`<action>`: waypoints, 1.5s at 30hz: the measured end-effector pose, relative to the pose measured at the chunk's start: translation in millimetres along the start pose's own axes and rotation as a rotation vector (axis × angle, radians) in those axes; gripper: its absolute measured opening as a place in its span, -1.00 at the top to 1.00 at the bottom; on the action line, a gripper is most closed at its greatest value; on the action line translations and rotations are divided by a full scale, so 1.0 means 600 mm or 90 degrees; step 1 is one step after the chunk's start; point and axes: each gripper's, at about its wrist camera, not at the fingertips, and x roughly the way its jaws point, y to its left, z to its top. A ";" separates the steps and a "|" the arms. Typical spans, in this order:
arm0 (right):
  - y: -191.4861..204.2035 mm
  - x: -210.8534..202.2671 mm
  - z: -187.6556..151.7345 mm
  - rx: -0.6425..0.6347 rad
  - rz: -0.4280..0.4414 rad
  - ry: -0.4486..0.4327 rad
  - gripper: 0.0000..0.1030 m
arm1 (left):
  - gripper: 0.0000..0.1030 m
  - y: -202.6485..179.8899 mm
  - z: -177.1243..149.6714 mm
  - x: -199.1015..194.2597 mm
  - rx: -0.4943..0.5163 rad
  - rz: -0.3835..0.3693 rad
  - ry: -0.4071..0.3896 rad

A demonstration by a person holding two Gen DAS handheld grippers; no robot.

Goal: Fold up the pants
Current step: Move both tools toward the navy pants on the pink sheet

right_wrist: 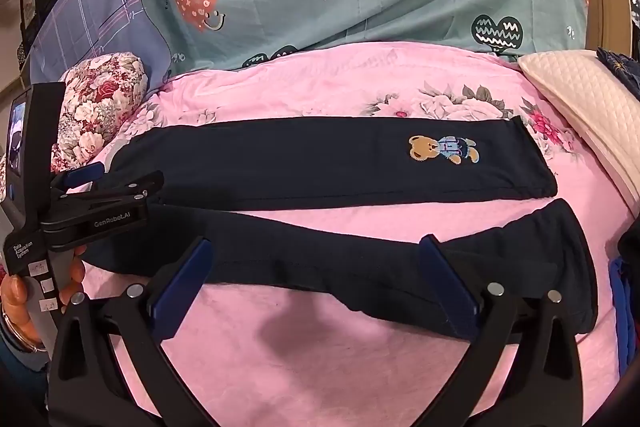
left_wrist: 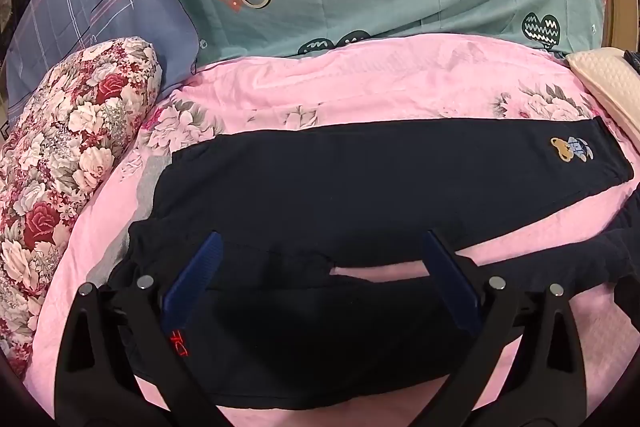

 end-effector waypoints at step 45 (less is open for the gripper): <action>0.002 0.008 -0.004 -0.009 -0.001 0.003 -0.97 | -0.96 -0.002 -0.007 0.016 -0.001 0.005 0.021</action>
